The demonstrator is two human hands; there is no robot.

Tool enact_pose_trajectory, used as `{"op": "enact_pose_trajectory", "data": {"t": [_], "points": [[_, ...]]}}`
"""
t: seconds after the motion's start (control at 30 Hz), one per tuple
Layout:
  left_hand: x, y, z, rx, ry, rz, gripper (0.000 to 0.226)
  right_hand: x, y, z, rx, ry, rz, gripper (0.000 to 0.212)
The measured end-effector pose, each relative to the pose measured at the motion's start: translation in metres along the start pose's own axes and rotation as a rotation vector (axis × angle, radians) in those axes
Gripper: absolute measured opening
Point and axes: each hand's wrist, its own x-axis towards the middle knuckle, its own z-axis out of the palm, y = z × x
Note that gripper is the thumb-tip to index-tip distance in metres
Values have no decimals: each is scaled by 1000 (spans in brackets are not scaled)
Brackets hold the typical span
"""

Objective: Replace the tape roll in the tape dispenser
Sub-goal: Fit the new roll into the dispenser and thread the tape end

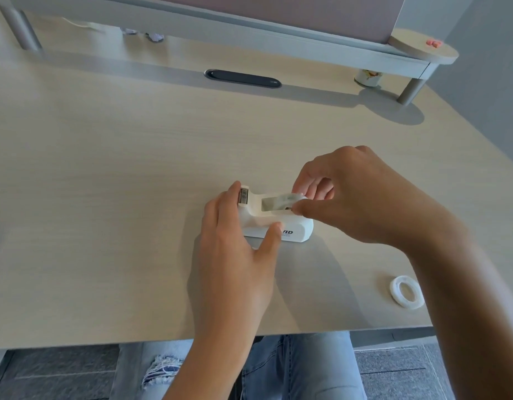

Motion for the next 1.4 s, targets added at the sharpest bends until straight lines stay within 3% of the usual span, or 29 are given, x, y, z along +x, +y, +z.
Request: {"op": "enact_pose_trajectory", "data": {"t": [1.03, 1.27, 1.4], "points": [[2, 1, -6, -26, 8, 31, 62, 13, 5, 5, 92, -39, 5, 18], [1, 2, -7, -14, -12, 20, 63, 10, 8, 9, 160, -8, -15, 16], [0, 4, -8, -63, -24, -3, 70, -1, 18, 21, 300, 89, -14, 20]]}}
